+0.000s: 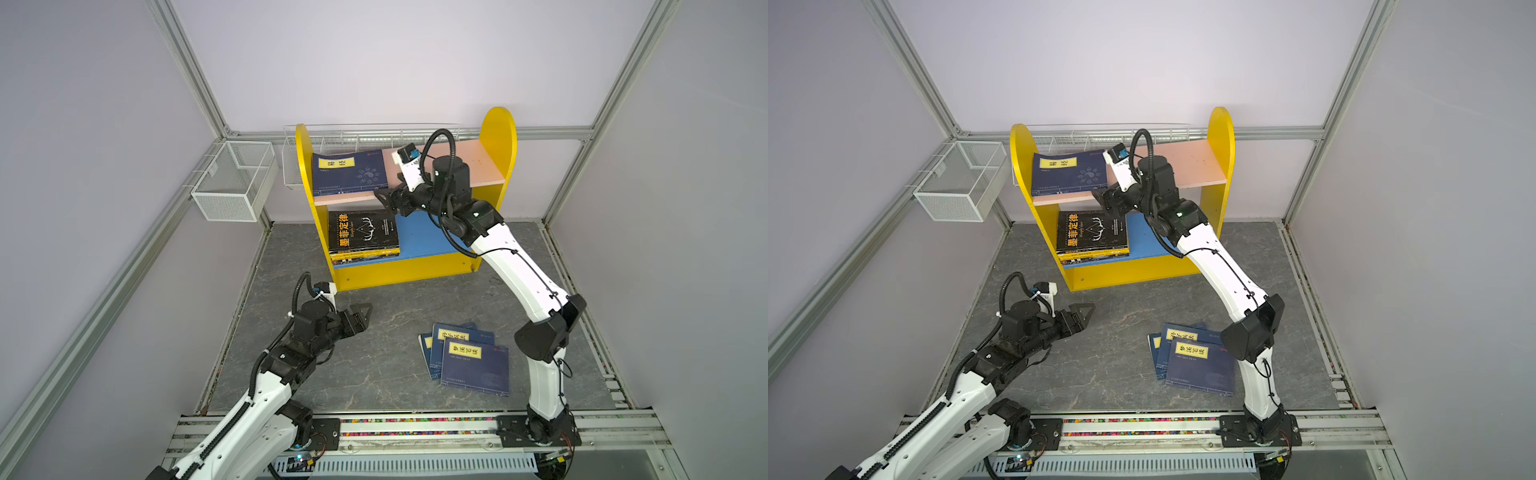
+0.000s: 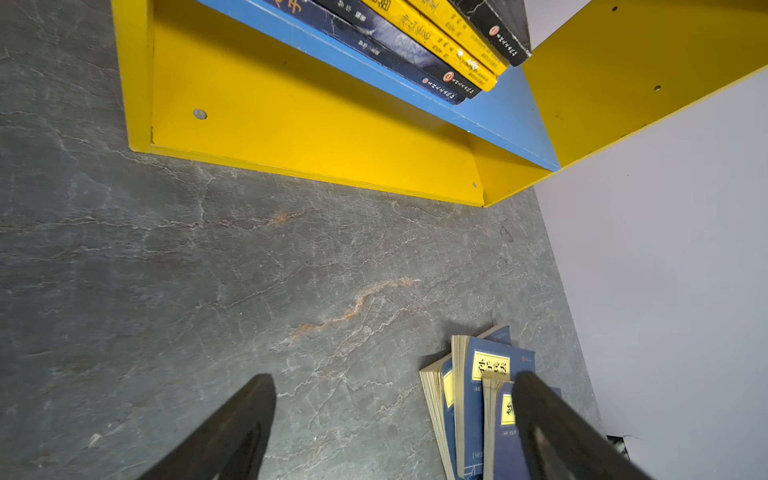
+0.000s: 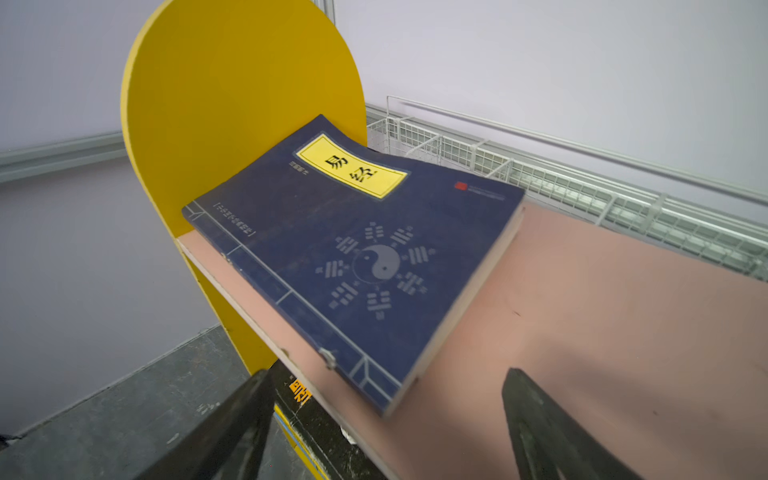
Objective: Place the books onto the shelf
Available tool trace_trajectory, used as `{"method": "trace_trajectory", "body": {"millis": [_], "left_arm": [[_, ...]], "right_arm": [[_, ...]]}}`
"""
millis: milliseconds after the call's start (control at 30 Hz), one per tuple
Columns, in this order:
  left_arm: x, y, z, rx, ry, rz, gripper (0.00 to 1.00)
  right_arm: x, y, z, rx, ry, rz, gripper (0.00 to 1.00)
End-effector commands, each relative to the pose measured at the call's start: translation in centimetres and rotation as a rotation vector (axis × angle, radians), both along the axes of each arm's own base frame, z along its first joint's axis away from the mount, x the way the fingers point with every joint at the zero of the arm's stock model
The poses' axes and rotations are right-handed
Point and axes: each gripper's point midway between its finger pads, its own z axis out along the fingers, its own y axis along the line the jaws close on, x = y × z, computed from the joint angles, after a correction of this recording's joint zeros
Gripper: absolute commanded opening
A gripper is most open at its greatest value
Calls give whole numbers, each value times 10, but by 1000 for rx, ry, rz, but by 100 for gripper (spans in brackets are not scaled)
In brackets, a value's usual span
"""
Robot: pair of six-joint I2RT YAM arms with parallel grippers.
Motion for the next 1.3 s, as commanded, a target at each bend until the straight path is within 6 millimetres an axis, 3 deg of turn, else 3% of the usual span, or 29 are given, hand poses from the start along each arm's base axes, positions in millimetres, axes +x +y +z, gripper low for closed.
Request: {"method": "trace_trajectory", "body": {"millis": [0,200,433,467,700,1000,1100,1267], "left_arm": [[4,2,7,10,-27,9,90],[4,1,7,8,-24,5,90],[0,5,3,26,-4,16,90],[-2,7,11,17,-28,17,90],[-11,17,11,66,-17,24,90],[-19,35,12,154,-17,68,90],[-20,39,14,157,-27,84,90],[-22,43,15,162,-32,94,90]], "right_arm": [[-1,-14,2,93,120,6,88],[12,-15,-12,140,300,-81,92],[27,-6,-47,248,533,-167,97],[28,-4,-51,252,544,-165,98],[26,24,-55,328,599,-107,99],[17,54,-83,341,704,-93,100],[16,59,-80,358,707,-75,100],[-2,72,-52,391,671,65,98]]}}
